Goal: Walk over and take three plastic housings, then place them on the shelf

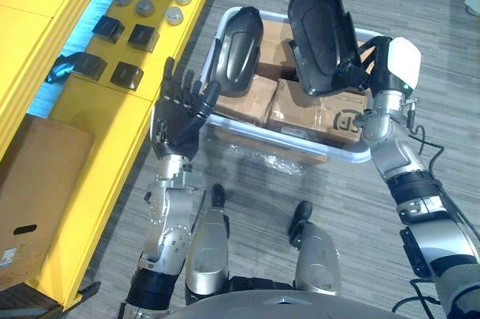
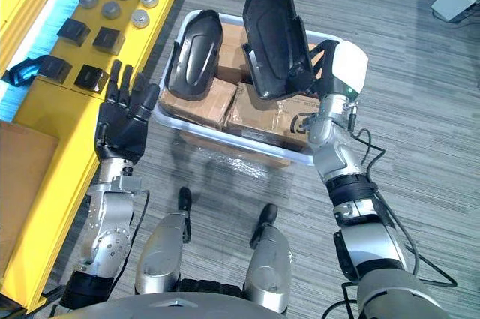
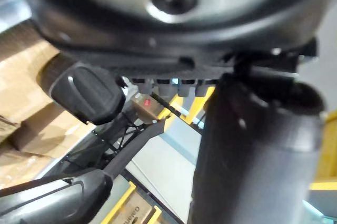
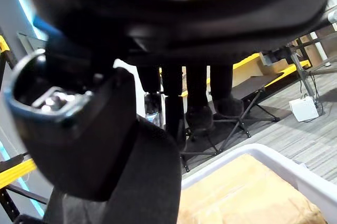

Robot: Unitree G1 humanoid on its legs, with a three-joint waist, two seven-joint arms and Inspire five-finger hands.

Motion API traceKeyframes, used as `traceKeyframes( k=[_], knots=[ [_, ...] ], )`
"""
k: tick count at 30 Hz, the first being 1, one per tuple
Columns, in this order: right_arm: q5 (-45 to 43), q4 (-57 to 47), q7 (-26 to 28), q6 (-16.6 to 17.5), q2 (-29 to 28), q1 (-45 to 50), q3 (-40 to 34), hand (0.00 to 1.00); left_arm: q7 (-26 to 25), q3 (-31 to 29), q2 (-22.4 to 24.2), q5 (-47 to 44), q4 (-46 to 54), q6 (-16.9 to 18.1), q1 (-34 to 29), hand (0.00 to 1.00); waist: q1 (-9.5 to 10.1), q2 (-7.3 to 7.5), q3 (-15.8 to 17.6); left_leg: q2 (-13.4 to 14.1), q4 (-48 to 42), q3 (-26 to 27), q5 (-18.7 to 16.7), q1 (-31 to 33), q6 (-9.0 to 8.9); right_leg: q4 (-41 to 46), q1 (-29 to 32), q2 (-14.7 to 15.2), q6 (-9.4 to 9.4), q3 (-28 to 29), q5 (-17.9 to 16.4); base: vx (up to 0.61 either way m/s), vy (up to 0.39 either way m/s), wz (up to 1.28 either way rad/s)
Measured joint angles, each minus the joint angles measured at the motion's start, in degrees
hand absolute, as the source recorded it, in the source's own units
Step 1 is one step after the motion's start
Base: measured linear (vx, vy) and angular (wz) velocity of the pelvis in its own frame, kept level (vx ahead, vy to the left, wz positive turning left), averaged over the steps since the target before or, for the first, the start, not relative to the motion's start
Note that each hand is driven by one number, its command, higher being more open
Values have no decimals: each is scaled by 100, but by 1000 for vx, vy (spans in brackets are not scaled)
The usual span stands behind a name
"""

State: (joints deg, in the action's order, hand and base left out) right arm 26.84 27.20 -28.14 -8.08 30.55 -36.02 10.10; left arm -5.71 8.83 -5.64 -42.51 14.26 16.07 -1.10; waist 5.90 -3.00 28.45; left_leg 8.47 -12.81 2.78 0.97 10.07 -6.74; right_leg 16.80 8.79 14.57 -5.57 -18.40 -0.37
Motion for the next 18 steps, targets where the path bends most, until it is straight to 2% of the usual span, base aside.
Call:
traceKeyframes(
  k=[4,10,12,13,15,18],
  knots=[
    [217,-63,-13,1,-34,81,-1,0,57,-32,-32,9,22,-217,-101,100,12,53,-8,4,2,-5,-13,-75,-6,-86,-104,-12,-12,-15,9,0,0,0],
    [234,-223,-271,46,-160,96,-10,0,82,56,-123,-67,-56,-1148,-135,100,10,79,-20,10,18,8,-22,-121,1,-203,-202,-38,-55,-26,71,3,-1,-1],
    [447,-477,-283,131,-163,134,-17,0,163,166,-154,-475,-286,-1601,-19,100,2,103,-38,8,87,68,-19,-186,5,-288,-230,-47,-75,12,111,19,5,-10],
    [467,-562,-287,171,-174,159,-17,0,177,186,-166,-523,-392,-1701,37,100,1,113,-45,8,120,91,-17,-220,8,-309,-243,-50,-79,26,119,19,5,-16],
    [676,-783,-314,492,-270,260,-17,0,216,286,-218,-752,-892,-2065,319,100,-28,198,-135,8,231,230,-17,-368,8,-383,-286,-60,-100,133,136,39,2,-22],
    [891,-1178,-381,917,-475,555,-19,0,224,416,-332,-1013,-1382,-2277,720,100,-177,343,-348,4,297,344,-27,-444,15,-464,-289,-67,-121,233,165,58,7,-17]
  ],
)
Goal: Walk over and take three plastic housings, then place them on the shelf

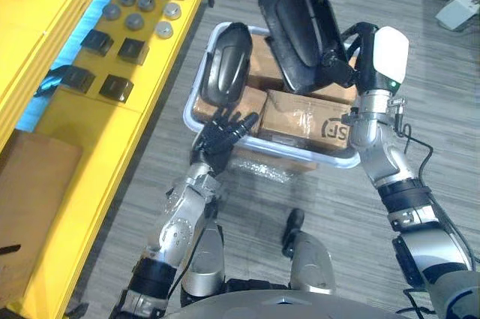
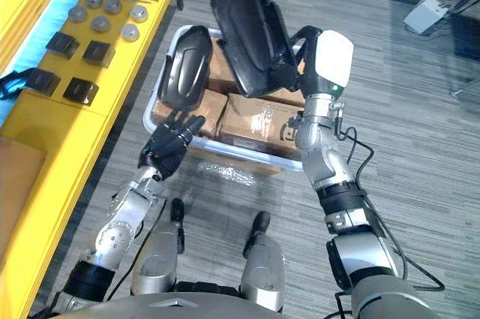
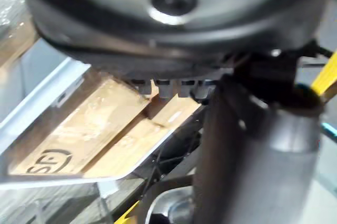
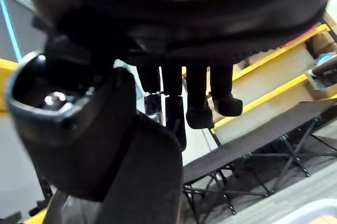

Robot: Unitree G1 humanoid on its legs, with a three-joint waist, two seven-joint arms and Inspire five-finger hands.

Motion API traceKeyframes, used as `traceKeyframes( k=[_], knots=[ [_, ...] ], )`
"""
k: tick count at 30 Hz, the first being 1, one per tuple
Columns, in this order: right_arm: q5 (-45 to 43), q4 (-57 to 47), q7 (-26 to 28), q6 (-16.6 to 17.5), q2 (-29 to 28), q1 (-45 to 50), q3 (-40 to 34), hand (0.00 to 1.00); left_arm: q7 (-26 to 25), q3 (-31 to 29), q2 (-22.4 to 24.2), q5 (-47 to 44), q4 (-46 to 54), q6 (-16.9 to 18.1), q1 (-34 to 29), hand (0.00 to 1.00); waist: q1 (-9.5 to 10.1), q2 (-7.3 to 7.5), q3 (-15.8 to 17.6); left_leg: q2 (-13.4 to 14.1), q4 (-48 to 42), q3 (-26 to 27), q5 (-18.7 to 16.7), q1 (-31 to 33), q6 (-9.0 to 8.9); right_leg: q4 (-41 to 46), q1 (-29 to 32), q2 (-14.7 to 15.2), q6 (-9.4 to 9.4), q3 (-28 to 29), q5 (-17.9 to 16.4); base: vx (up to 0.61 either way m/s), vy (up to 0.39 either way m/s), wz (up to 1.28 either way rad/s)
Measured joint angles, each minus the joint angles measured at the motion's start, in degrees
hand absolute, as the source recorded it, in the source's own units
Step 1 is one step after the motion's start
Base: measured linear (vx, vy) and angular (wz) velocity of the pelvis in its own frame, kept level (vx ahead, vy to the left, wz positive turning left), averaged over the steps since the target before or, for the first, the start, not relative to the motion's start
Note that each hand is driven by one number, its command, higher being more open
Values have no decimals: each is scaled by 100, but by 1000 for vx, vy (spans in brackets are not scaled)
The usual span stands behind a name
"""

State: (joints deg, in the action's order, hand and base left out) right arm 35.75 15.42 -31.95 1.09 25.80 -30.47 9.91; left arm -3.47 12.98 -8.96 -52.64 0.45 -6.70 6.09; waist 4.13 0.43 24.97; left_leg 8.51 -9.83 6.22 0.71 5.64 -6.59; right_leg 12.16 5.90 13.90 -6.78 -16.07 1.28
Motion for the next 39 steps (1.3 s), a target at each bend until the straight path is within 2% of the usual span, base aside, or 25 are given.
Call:
traceKeyframes(
  k=[3,5,10,14,19,25,26,30,33,35,39],
  knots=[
    [171,-70,-4,377,-135,111,6,0,17,-11,-33,-358,-301,9,479,100,-135,43,-170,-4,16,137,-34,-74,16,-77,-16,-8,-19,118,51,43,14,-22],
    [211,-70,-13,489,-209,178,32,0,48,-29,-60,-634,-392,18,772,100,-158,14,-208,7,15,237,-67,-162,27,-191,-78,-35,-29,223,114,1,19,-24],
    [209,-68,-8,554,-405,516,234,0,114,-32,-84,-1027,-691,97,1233,100,-319,-21,-344,11,7,307,-136,-216,20,-456,-201,-73,-39,271,253,-8,21,-11],
    [210,-64,18,603,-440,522,450,0,208,-37,-89,-1154,-882,301,1263,100,-413,-25,-346,12,8,341,-142,-214,23,-555,-208,-90,-47,314,324,-7,5,-6],
    [210,-49,8,816,-497,543,610,0,207,-37,-90,-1254,-894,312,1261,100,-424,-55,-377,8,6,324,-141,-212,23,-571,-228,-90,-52,307,328,1,0,1],
    [195,-50,-63,870,-590,615,827,0,67,-41,-99,-1227,-919,283,1257,100,-398,-173,-534,4,6,277,-152,-210,21,-664,-312,-99,-53,233,348,-1,1,5],
    [170,-50,-67,909,-593,615,890,0,38,-37,-97,-1226,-932,280,1256,0,-388,-187,-549,4,6,274,-153,-210,21,-714,-331,-106,-51,229,374,0,0,0],
    [-4,-53,-69,972,-609,625,1051,0,-9,-12,-95,-1224,-1041,282,1251,0,-379,-189,-578,0,6,261,-158,-208,26,-858,-401,-117,-50,208,455,0,0,0],
    [-53,-53,-57,974,-661,684,1128,0,-163,69,-82,-1219,-1081,421,1248,0,-365,-179,-629,-2,10,263,-168,-204,27,-942,-431,-125,-54,203,493,0,0,0],
    [-95,-54,-58,974,-771,749,1187,0,-354,67,-37,-1211,-1081,734,1249,0,-382,-160,-646,-1,10,264,-170,-204,26,-949,-433,-127,-54,204,493,0,0,0],
    [-289,-89,-81,1103,-934,931,1234,0,-595,59,20,-1167,-1080,1082,1233,0,-396,-120,-689,0,23,261,-174,-204,23,-999,-454,-136,-58,199,503,0,0,0]
  ],
)
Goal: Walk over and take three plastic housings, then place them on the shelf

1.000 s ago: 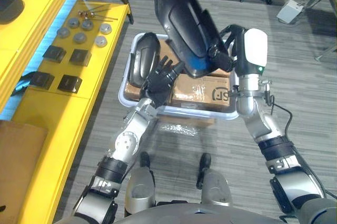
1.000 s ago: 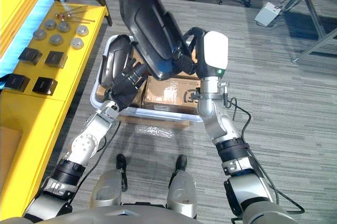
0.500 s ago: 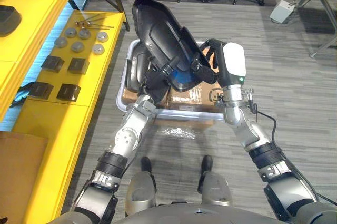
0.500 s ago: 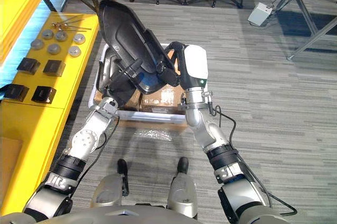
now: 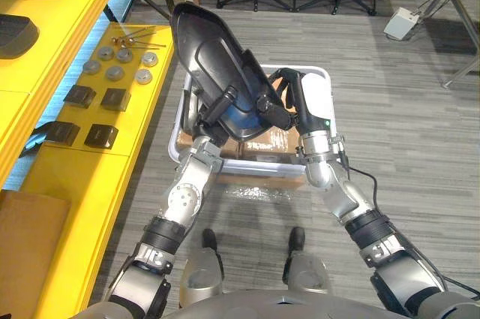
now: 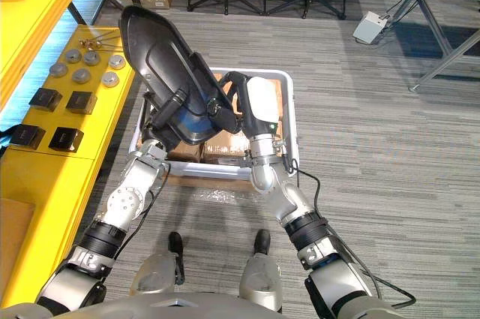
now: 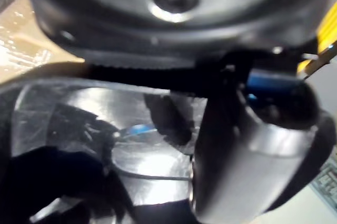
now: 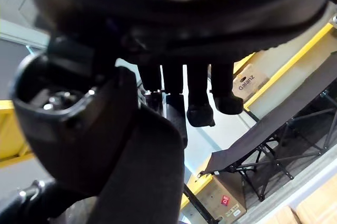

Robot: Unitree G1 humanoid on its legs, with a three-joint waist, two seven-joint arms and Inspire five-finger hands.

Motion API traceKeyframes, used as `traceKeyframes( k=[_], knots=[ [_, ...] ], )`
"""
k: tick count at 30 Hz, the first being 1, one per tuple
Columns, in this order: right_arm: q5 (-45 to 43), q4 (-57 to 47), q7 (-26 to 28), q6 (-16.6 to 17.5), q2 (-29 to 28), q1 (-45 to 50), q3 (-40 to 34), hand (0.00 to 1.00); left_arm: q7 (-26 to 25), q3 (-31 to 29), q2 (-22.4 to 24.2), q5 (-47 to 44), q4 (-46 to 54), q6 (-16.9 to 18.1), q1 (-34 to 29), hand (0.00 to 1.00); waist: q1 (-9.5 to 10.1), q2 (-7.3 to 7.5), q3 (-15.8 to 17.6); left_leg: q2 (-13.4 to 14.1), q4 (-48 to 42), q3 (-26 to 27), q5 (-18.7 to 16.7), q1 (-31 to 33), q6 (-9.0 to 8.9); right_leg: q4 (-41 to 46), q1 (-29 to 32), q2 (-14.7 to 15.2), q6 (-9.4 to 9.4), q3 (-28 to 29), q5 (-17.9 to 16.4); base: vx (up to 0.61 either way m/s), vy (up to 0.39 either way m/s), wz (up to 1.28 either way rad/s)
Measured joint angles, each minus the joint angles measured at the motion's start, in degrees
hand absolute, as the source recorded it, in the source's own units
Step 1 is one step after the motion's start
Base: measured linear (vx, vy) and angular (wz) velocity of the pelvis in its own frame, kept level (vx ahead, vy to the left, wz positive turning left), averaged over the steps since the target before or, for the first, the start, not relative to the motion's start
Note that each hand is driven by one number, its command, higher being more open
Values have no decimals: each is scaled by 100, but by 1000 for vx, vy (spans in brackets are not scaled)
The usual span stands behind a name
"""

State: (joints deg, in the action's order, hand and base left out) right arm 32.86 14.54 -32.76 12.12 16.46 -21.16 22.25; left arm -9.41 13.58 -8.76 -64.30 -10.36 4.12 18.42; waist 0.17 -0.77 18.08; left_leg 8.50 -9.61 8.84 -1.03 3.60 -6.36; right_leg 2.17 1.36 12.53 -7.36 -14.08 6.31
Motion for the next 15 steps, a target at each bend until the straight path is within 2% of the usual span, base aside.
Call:
traceKeyframes(
  k=[3,6,7,13,15],
  knots=[
    [-1,-205,-20,2,-106,246,-8,0,-58,0,96,238,58,95,-130,0,3,47,-111,-4,43,6,-2,-3,-2,-49,-6,-5,2,-15,16,0,0,0],
    [-11,-264,-30,22,-236,326,-1,0,-191,-2,244,625,146,372,-282,0,-10,85,-188,-4,72,8,-2,-27,-2,-51,-14,-7,4,-22,14,0,0,0],
    [-11,-382,-36,30,-294,408,-15,100,-207,0,276,678,225,454,-346,0,-18,84,-188,-5,80,9,-2,-43,-2,-51,-24,-7,6,-25,12,0,0,0],
    [-10,-619,-220,317,-379,772,39,100,-301,-152,500,1119,646,647,-592,0,-16,94,-211,-9,200,-3,31,-142,-12,-52,-80,-9,29,-68,-7,-3,-1,1],
    [-30,-620,-259,345,-381,1043,224,100,-423,-293,632,1404,655,728,-606,0,-25,97,-345,-13,315,-29,68,-228,-21,-138,-180,-24,32,-122,-8,14,-13,7]
  ],
)
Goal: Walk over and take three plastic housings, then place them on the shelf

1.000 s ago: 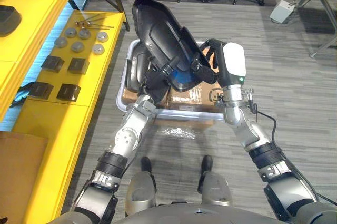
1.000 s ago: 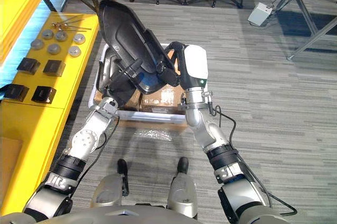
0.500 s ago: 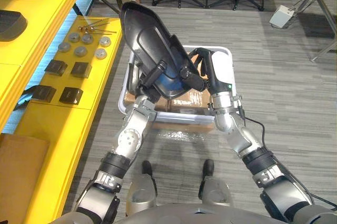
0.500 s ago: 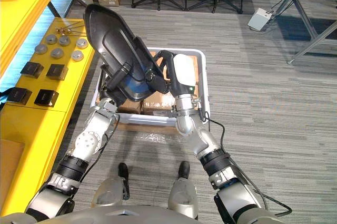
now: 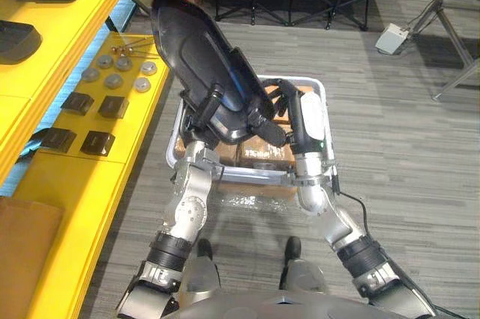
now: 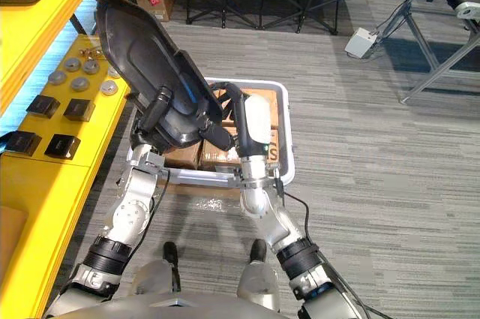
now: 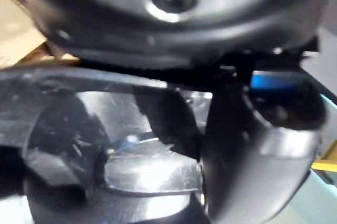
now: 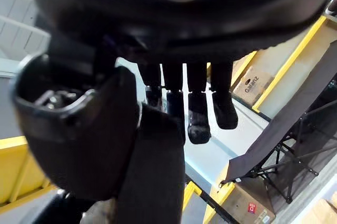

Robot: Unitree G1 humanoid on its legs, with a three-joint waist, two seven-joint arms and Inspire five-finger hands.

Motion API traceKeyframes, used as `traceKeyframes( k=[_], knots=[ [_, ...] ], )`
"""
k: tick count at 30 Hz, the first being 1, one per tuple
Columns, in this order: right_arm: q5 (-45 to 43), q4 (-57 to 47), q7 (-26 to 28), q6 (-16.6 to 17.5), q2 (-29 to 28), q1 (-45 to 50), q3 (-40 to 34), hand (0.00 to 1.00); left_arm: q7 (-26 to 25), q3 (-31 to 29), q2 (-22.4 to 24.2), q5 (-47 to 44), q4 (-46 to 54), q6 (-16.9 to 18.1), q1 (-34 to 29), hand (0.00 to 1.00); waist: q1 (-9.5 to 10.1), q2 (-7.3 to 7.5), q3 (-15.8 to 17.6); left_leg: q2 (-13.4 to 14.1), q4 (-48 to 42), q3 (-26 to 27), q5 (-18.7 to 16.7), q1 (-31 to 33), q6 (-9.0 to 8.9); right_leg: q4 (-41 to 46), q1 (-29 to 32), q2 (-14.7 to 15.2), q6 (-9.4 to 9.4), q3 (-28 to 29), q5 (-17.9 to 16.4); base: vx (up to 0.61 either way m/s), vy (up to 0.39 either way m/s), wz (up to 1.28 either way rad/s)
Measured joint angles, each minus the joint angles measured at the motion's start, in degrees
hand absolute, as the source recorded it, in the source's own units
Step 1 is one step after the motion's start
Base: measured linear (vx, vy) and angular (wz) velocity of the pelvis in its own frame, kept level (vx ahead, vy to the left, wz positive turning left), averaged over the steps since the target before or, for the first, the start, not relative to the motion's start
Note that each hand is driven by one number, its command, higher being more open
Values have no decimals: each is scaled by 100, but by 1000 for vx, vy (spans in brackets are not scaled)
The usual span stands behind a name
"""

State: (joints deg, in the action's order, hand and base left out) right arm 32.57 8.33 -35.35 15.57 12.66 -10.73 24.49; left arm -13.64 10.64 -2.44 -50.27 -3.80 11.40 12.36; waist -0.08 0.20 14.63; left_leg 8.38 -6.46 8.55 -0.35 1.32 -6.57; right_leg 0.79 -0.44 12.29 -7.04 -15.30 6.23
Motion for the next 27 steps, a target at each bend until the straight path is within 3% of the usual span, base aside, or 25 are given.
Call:
traceKeyframes(
  k=[3,13,16,23,27],
  knots=[
    [-267,0,-11,14,-76,218,213,100,-124,-82,63,442,67,64,-32,0,1,1,-153,-1,85,-50,38,-20,-8,-37,-38,-12,7,-65,-5,26,-19,11],
    [-1311,-26,-201,35,-185,345,61,100,-904,-260,28,3331,817,244,-451,0,126,21,-472,-57,440,-103,160,-288,-15,-336,-314,-28,-21,-210,16,17,-7,5],
    [-1404,-246,-404,44,-178,632,-371,100,-1497,-649,8,4449,899,438,-694,0,121,19,-537,-73,494,-98,163,-403,-14,-425,-449,-28,-47,-218,34,39,2,0],
    [-1628,-690,-371,281,-105,1403,-1175,100,-2622,-1522,-91,5344,1189,729,-1330,0,55,32,-626,-77,577,16,135,-517,-27,-504,-473,-35,-59,-115,42,-2,7,-8],
    [-1663,-689,-104,242,-100,1810,-1269,100,-2816,-1739,-91,5335,1351,835,-1585,0,52,15,-734,-77,581,126,80,-581,-33,-517,-465,-33,-59,-7,39,-19,13,-14]
  ],
)
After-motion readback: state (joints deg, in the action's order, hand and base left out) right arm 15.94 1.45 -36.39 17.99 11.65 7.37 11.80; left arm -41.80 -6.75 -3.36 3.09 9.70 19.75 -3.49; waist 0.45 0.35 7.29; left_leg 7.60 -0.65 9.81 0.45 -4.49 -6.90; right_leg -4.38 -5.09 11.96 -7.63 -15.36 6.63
